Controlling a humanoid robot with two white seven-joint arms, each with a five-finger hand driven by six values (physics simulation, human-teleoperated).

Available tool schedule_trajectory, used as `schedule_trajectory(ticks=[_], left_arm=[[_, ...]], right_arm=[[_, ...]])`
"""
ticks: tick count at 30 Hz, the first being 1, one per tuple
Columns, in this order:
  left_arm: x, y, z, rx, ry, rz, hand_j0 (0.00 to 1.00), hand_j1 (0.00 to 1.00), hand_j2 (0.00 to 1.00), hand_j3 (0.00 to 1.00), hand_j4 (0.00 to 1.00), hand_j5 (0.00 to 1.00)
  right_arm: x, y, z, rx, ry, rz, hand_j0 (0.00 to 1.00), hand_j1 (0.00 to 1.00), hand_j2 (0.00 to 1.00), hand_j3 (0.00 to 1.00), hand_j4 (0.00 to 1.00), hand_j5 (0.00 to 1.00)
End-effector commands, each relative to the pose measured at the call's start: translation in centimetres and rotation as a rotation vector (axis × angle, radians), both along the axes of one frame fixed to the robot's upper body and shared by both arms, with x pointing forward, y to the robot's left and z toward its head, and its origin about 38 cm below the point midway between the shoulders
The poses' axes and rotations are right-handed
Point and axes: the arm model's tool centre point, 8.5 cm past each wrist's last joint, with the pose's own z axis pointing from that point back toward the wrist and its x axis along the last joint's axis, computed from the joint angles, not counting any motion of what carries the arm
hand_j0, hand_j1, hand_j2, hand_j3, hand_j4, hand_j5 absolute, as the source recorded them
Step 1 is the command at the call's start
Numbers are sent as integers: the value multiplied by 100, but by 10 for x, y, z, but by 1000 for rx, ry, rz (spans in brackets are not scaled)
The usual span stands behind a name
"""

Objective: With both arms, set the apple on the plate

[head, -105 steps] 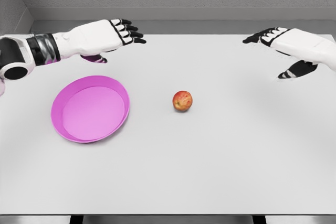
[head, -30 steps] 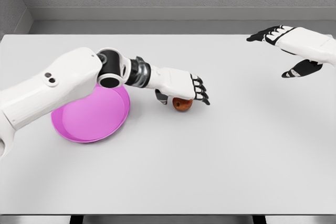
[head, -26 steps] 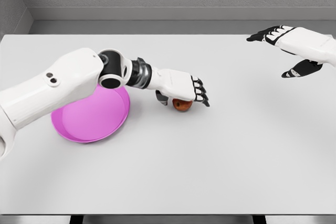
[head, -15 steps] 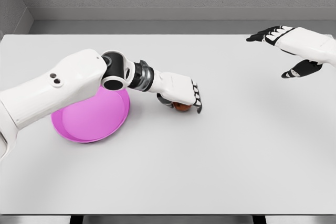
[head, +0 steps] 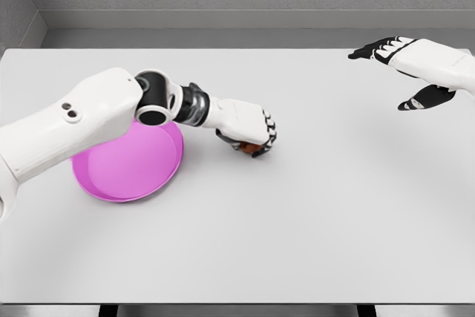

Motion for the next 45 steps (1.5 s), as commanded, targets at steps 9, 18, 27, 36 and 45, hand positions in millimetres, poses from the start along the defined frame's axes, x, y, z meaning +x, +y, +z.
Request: schedule_trajectory(ticks=[9, 18, 27, 36, 45], left_arm=[[29, 59, 37, -161, -19, 185, 20, 20, 20, 20, 20, 20], [32, 132, 73, -228, -57, 299, 20, 20, 20, 20, 20, 20], [-18, 186, 65, -167, -44, 285, 20, 20, 20, 20, 20, 20], [-28, 201, 41, -130, 1, 316, 25, 25, 25, 25, 25, 25], [-30, 229, 55, -184, 38, 390, 100, 100, 100, 100, 100, 100]], right_arm=[[0, 0, 0, 3, 2, -1, 100, 100, 100, 100, 100, 100], [-1, 0, -1, 3, 5, -1, 100, 100, 100, 100, 100, 100], [-1, -1, -2, 3, 7, -3, 100, 100, 100, 100, 100, 100], [-1, -1, -3, 3, 9, -3, 100, 100, 100, 100, 100, 100], [-1, -1, -3, 3, 9, -3, 100, 100, 100, 100, 100, 100]])
